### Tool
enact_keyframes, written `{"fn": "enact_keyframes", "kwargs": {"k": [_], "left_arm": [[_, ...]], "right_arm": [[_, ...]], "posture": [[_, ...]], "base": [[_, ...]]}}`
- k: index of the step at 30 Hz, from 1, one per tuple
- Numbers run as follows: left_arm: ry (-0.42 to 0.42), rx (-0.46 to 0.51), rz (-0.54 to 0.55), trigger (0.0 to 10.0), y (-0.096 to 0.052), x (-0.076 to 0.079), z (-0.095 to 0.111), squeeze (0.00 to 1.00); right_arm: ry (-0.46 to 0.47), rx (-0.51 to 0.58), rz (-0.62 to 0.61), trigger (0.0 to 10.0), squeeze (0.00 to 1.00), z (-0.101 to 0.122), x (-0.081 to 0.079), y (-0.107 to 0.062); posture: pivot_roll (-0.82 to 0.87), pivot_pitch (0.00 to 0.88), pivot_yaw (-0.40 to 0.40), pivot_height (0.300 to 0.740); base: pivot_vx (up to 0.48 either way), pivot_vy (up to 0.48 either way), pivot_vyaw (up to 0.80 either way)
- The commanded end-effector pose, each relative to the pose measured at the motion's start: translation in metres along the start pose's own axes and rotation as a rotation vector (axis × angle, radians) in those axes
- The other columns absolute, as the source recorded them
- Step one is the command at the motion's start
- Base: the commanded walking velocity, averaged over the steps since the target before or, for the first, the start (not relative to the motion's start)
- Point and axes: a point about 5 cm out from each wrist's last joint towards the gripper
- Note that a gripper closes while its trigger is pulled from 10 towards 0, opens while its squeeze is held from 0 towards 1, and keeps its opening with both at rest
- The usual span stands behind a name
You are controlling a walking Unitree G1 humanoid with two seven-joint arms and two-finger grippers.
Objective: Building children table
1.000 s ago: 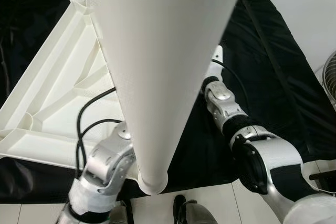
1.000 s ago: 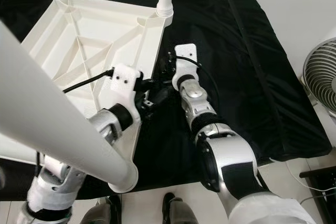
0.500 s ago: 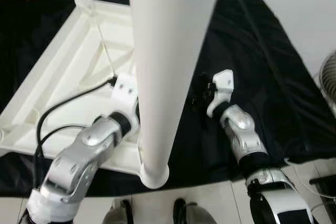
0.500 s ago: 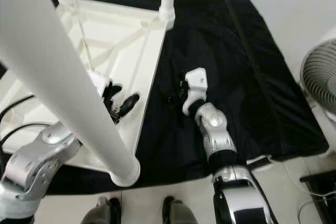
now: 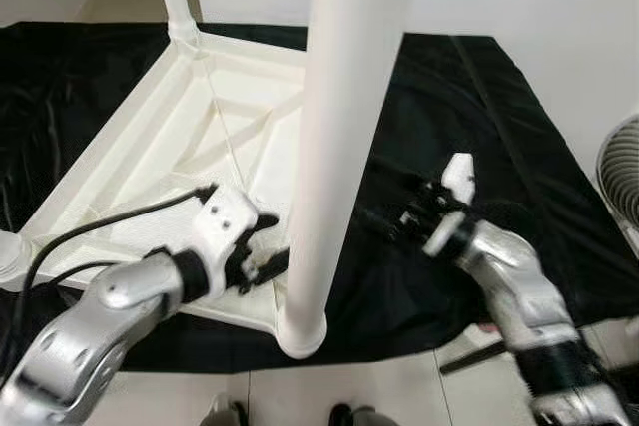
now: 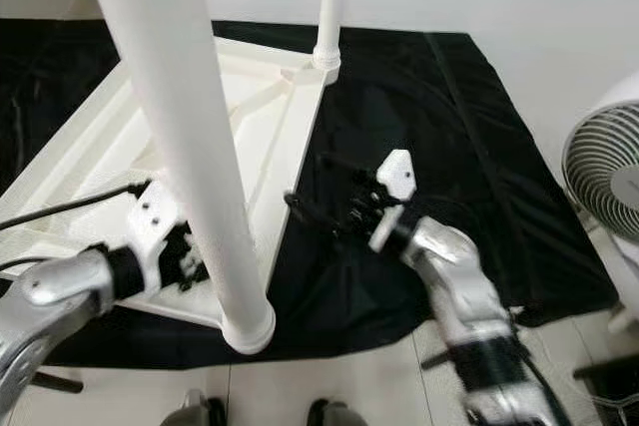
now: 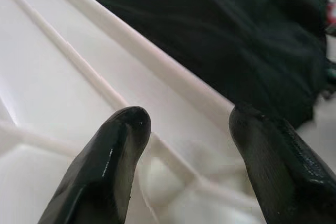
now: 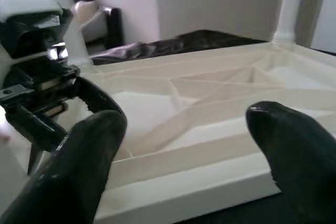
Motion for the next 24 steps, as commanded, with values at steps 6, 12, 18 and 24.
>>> {"fn": "enact_keyframes", "kwargs": {"k": [6, 12, 18, 24], "left_arm": [[0.044, -0.09, -0.099, 10.0, -0.019, -0.004, -0.009, 0.0], [0.078, -0.14, -0.132, 10.0, -0.028, -0.008, -0.014, 0.0], [0.105, -0.214, -0.196, 10.0, -0.04, -0.004, -0.021, 0.0], [0.106, -0.23, -0.212, 10.0, -0.042, 0.001, -0.023, 0.0]], "right_arm": [[0.055, -0.078, 0.286, 10.0, 0.0, 0.008, -0.022, -0.019], [0.085, -0.122, 0.389, 10.0, 0.0, 0.011, -0.029, -0.025], [0.119, -0.14, 0.518, 10.0, 0.0, 0.011, -0.041, -0.018], [0.129, -0.139, 0.565, 10.0, 0.0, 0.009, -0.046, -0.01]], "posture": [[0.07, 0.13, -0.004, 0.74], [0.07, 0.137, -0.002, 0.74], [0.08, 0.146, -0.007, 0.74], [0.09, 0.151, -0.017, 0.74]], "base": [[0.0, 0.0, 0.0], [0.0, 0.0, 0.0], [0.0, 0.0, 0.0], [0.0, 0.0, 0.0]]}}
Point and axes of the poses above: a point about 5 cm out from each wrist's last joint towards the gripper, its own y axis pointing out of the wrist towards the gripper, its own z axis along the axis of the wrist's last joint, x = y × z, and after that the axes turned 4 degrees about -y, right-handed
